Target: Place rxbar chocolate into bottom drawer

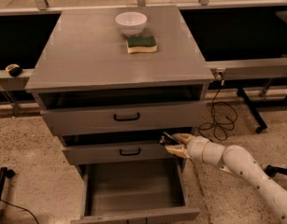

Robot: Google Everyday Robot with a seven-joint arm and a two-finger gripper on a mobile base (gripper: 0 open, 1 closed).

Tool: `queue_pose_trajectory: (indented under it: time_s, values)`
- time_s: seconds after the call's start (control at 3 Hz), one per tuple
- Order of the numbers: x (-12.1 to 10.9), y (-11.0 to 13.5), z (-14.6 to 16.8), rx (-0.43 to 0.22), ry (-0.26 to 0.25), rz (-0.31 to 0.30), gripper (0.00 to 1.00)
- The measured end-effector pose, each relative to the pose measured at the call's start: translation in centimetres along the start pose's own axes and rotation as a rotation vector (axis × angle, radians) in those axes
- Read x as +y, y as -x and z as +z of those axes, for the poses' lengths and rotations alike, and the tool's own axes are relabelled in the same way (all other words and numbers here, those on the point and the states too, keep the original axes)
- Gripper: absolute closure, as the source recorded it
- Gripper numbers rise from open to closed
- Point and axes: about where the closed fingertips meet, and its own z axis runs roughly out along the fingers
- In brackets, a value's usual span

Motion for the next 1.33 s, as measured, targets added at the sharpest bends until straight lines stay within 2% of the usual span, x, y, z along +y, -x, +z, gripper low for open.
queue_pose_trajectory:
  time_s: [0.33,0.67,1.0,1.33]
  values:
    - [3.2,-2.9,1.6,-0.008,0.091,-0.013,1.0]
    - [4.7,-4.0,2.6,0.036,0.188,-0.025,1.0]
    - [8.8,-8.2,3.5,0.122,0.34,-0.116,1.0]
    - [9.5,-9.6,3.3,0.096,0.414,-0.178,1.0]
